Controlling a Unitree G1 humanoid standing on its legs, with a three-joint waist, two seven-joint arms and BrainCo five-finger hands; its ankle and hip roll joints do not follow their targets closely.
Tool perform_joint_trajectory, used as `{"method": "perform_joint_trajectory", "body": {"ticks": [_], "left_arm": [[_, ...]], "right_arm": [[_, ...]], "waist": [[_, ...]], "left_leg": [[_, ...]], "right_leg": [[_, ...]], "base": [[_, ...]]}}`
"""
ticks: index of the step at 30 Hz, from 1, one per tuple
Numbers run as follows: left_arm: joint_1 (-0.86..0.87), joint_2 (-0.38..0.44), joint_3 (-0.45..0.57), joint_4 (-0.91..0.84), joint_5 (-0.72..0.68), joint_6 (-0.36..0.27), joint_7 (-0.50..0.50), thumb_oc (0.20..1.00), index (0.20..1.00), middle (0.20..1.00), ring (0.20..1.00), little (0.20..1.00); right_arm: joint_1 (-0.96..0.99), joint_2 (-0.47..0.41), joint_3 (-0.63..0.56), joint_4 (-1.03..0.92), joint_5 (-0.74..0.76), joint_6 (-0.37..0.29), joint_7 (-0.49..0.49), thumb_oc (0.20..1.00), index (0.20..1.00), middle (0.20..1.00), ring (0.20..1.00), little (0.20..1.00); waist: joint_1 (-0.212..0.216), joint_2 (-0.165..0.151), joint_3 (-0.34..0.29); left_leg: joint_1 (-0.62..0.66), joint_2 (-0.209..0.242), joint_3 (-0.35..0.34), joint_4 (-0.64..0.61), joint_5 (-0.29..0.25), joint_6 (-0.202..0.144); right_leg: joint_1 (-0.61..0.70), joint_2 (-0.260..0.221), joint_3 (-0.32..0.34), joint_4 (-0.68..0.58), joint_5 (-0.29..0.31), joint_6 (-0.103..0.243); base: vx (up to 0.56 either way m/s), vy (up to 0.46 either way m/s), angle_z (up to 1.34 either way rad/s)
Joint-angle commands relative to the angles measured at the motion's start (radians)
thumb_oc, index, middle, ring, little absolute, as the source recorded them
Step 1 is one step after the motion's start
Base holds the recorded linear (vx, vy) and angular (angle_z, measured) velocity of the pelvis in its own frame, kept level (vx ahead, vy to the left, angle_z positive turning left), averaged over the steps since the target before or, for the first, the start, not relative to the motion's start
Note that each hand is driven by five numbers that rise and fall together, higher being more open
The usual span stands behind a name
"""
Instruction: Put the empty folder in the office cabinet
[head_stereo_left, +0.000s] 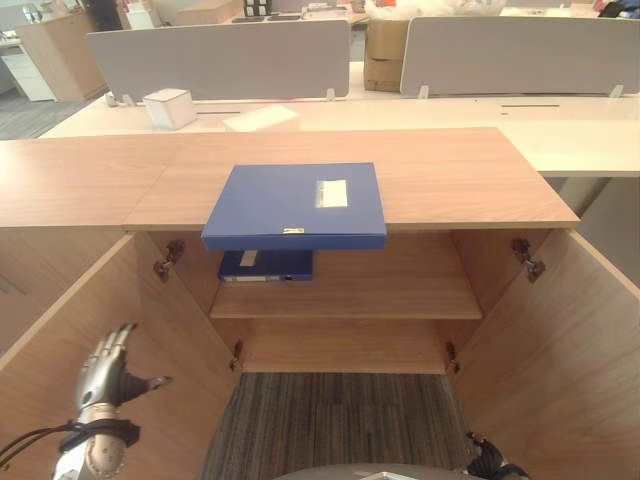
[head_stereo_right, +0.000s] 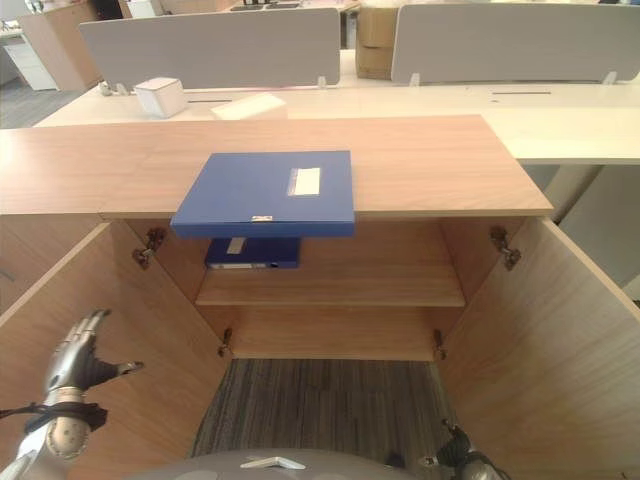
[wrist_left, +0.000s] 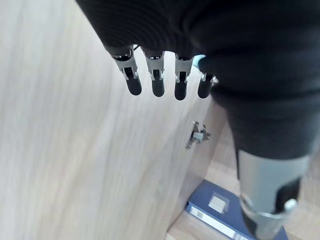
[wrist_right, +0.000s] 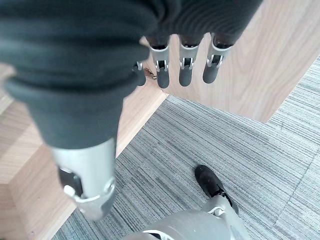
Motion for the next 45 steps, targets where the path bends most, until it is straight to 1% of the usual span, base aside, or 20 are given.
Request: {"method": "perform_joint_trajectory", "body": {"ticks": [1, 3, 4, 5, 6, 8, 10, 13, 18, 22, 24, 25, 26, 28, 33, 45], "left_arm": [[-0.051, 0.075, 0.041, -0.029, 0.063, -0.004, 0.067, 1.0, 1.0, 1.0, 1.0, 1.0], [-0.054, 0.106, 0.075, -0.058, 0.117, 0.01, 0.1, 1.0, 1.0, 1.0, 1.0, 1.0], [-0.049, 0.106, 0.079, -0.064, 0.119, 0.012, 0.098, 1.0, 1.0, 1.0, 1.0, 1.0], [-0.053, 0.129, 0.1, -0.088, 0.153, 0.016, 0.12, 1.0, 1.0, 1.0, 1.0, 1.0], [-0.048, 0.129, 0.105, -0.094, 0.155, 0.018, 0.118, 1.0, 1.0, 1.0, 1.0, 1.0], [-0.06, 0.167, 0.125, -0.113, 0.221, 0.031, 0.162, 1.0, 1.0, 1.0, 1.0, 1.0], [-0.074, 0.184, 0.132, -0.123, 0.252, 0.043, 0.184, 1.0, 1.0, 1.0, 1.0, 1.0], [-0.11, 0.211, 0.115, -0.115, 0.286, 0.052, 0.208, 1.0, 1.0, 1.0, 1.0, 1.0], [-0.195, 0.248, 0.055, -0.111, 0.315, 0.055, 0.235, 1.0, 1.0, 1.0, 1.0, 1.0], [-0.246, 0.257, 0.012, -0.093, 0.323, 0.06, 0.248, 1.0, 1.0, 1.0, 1.0, 1.0], [-0.287, 0.255, -0.031, -0.092, 0.323, 0.058, 0.255, 1.0, 1.0, 1.0, 1.0, 1.0], [-0.287, 0.255, -0.031, -0.092, 0.323, 0.058, 0.255, 1.0, 1.0, 1.0, 1.0, 1.0], [-0.318, 0.252, -0.068, -0.078, 0.327, 0.058, 0.259, 1.0, 1.0, 1.0, 1.0, 1.0], [-0.332, 0.251, -0.084, -0.074, 0.326, 0.057, 0.258, 1.0, 1.0, 1.0, 1.0, 1.0], [-0.399, 0.235, -0.167, -0.06, 0.324, 0.053, 0.256, 1.0, 1.0, 1.0, 1.0, 1.0], [-0.485, 0.222, -0.254, -0.048, 0.326, 0.048, 0.254, 1.0, 1.0, 1.0, 1.0, 1.0]], "right_arm": [[-0.085, -0.003, 0.009, 0.028, -0.004, -0.016, 0.004, 1.0, 1.0, 1.0, 1.0, 1.0], [-0.081, -0.003, 0.009, 0.019, 0.0, -0.018, 0.006, 1.0, 1.0, 1.0, 1.0, 1.0], [-0.081, -0.002, 0.01, 0.018, 0.0, -0.018, 0.006, 1.0, 1.0, 1.0, 1.0, 1.0], [-0.078, -0.001, 0.008, 0.021, 0.002, -0.018, 0.004, 1.0, 1.0, 1.0, 1.0, 1.0], [-0.078, 0.001, 0.009, 0.021, 0.001, -0.018, 0.004, 1.0, 1.0, 1.0, 1.0, 1.0], [-0.076, 0.004, 0.014, 0.016, 0.001, -0.023, 0.0, 1.0, 1.0, 1.0, 1.0, 1.0], [-0.074, 0.007, 0.018, 0.015, 0.001, -0.026, -0.004, 1.0, 1.0, 1.0, 1.0, 1.0], [-0.073, 0.006, 0.024, 0.013, 0.005, -0.031, -0.007, 1.0, 1.0, 1.0, 1.0, 1.0], [-0.079, 0.012, 0.04, 0.016, 0.009, -0.039, -0.013, 1.0, 1.0, 1.0, 1.0, 1.0], [-0.078, 0.013, 0.05, 0.013, 0.01, -0.044, -0.017, 1.0, 1.0, 1.0, 1.0, 1.0], [-0.08, 0.017, 0.056, 0.019, 0.013, -0.046, -0.022, 1.0, 1.0, 1.0, 1.0, 1.0], [-0.08, 0.017, 0.056, 0.019, 0.013, -0.046, -0.022, 1.0, 1.0, 1.0, 1.0, 1.0], [-0.079, 0.018, 0.06, 0.014, 0.014, -0.047, -0.024, 1.0, 1.0, 1.0, 1.0, 1.0], [-0.079, 0.018, 0.064, 0.013, 0.014, -0.049, -0.025, 1.0, 1.0, 1.0, 1.0, 1.0], [-0.077, 0.024, 0.066, 0.018, 0.021, -0.05, -0.034, 1.0, 1.0, 1.0, 1.0, 1.0], [-0.072, 0.026, 0.072, 0.02, 0.03, -0.051, -0.044, 1.0, 1.0, 1.0, 1.0, 1.0]], "waist": [[0.0, -0.017, 0.012], [-0.001, -0.017, 0.01], [-0.002, -0.018, 0.01], [-0.002, -0.017, 0.008], [-0.003, -0.018, 0.008], [-0.006, -0.018, 0.008], [-0.009, -0.019, 0.008], [-0.016, -0.019, 0.007], [-0.031, -0.02, 0.004], [-0.041, -0.021, 0.001], [-0.05, -0.022, 0.0], [-0.05, -0.022, 0.0], [-0.056, -0.022, -0.002], [-0.061, -0.023, -0.003], [-0.079, -0.026, -0.005], [-0.106, -0.03, -0.011]], "left_leg": [[-0.022, 0.061, -0.033, 0.002, -0.01, -0.049], [-0.019, 0.063, -0.032, 0.001, -0.012, -0.052], [-0.018, 0.063, -0.032, 0.001, -0.012, -0.052], [-0.017, 0.064, -0.031, 0.001, -0.014, -0.054], [-0.017, 0.064, -0.03, 0.001, -0.015, -0.054], [-0.013, 0.064, -0.028, 0.001, -0.017, -0.056], [-0.01, 0.063, -0.024, 0.001, -0.019, -0.057], [-0.007, 0.063, -0.019, 0.001, -0.02, -0.059], [0.0, 0.063, -0.011, 0.001, -0.024, -0.061], [0.005, 0.064, -0.006, 0.001, -0.026, -0.061], [0.009, 0.065, -0.001, 0.001, -0.028, -0.061], [0.009, 0.065, -0.001, 0.001, -0.028, -0.061], [0.013, 0.064, 0.003, 0.001, -0.031, -0.061], [0.015, 0.064, 0.006, 0.001, -0.032, -0.061], [0.027, 0.065, 0.02, 0.001, -0.039, -0.059], [0.047, 0.068, 0.044, 0.001, -0.048, -0.059]], "right_leg": [[0.039, -0.103, 0.003, 0.017, -0.006, 0.081], [0.041, -0.102, 0.004, 0.015, -0.007, 0.081], [0.042, -0.102, 0.004, 0.015, -0.007, 0.081], [0.043, -0.102, 0.005, 0.015, -0.008, 0.081], [0.043, -0.102, 0.005, 0.015, -0.008, 0.081], [0.045, -0.101, 0.007, 0.015, -0.007, 0.082], [0.045, -0.1, 0.01, 0.014, -0.007, 0.082], [0.045, -0.099, 0.012, 0.014, -0.006, 0.083], [0.043, -0.097, 0.021, 0.015, -0.005, 0.084], [0.041, -0.096, 0.027, 0.015, -0.004, 0.085], [0.039, -0.094, 0.034, 0.015, -0.004, 0.085], [0.039, -0.094, 0.034, 0.015, -0.004, 0.085], [0.038, -0.092, 0.04, 0.015, -0.004, 0.085], [0.038, -0.092, 0.042, 0.015, -0.003, 0.085], [0.03, -0.087, 0.062, 0.015, -0.002, 0.086], [0.022, -0.078, 0.09, 0.014, -0.001, 0.085]], "base": [[0.0, 0.0, 0.0], [0.0, 0.0, 0.0], [0.0, 0.0, 0.0], [0.0, 0.0, 0.0], [0.0, 0.0, 0.0], [0.0, 0.0, 0.0], [0.01, -0.003, -0.02], [0.01, -0.004, -0.05], [0.01, -0.002, -0.02], [0.01, -0.004, -0.05], [0.02, -0.007, -0.08], [0.03, -0.008, -0.07], [0.03, -0.008, -0.08], [0.02, -0.005, -0.07], [0.02, -0.002, -0.11], [0.01, -0.005, -0.08]]}}
